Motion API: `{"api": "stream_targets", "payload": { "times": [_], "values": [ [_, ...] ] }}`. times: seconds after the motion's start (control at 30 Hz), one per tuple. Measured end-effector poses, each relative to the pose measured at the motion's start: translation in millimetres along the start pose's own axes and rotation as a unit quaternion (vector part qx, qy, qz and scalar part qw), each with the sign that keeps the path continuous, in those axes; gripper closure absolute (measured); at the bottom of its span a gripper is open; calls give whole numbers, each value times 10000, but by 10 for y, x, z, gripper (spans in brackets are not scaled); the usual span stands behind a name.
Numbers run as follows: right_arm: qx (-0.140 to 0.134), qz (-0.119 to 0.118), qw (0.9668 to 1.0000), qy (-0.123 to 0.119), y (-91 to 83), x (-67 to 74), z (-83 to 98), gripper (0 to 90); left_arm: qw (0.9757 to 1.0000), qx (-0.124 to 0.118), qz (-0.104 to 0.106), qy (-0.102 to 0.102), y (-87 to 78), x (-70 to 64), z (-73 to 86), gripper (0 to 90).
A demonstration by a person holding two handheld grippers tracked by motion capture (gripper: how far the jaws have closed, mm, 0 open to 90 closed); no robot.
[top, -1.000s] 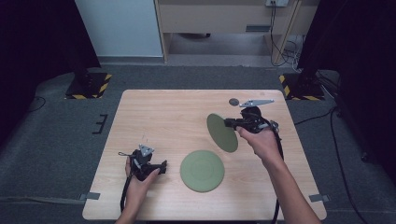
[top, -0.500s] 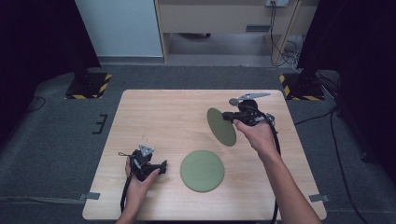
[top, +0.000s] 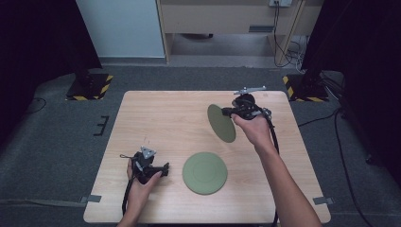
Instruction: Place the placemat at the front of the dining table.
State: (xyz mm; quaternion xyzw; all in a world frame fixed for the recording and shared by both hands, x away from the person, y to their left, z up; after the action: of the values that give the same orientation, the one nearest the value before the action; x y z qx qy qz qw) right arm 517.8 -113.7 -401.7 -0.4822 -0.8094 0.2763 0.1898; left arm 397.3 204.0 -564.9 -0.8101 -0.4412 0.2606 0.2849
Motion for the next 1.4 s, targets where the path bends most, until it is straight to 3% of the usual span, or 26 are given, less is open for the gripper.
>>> {"api": "stream_targets", "payload": {
  "times": [0.27,0.8,1.4],
  "values": [
    [-17,147,9998,128,64,-37,-33,861,10000,4,4,-4,-1,-2,2,15],
    [-41,454,9982,388,95,-251,-143,861,10000,-3,-34,-49,7,-13,0,8],
    [18,541,9981,303,316,-153,-246,861,10000,18,-27,-46,23,-18,-13,0]
  ]
}}
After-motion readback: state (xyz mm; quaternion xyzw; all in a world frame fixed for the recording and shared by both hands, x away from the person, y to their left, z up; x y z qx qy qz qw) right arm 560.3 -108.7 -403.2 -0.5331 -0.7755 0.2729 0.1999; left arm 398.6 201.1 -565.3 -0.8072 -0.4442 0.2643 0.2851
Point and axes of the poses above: each handheld gripper's, and its own axes: y roughly forward along the jaws, z roughly out of its underside, x roughly to its left, the point moved 4 cm from there along y, roughly forward along the jaws, and after that the axes turned 14 degrees about z, right-handed, at the moved point
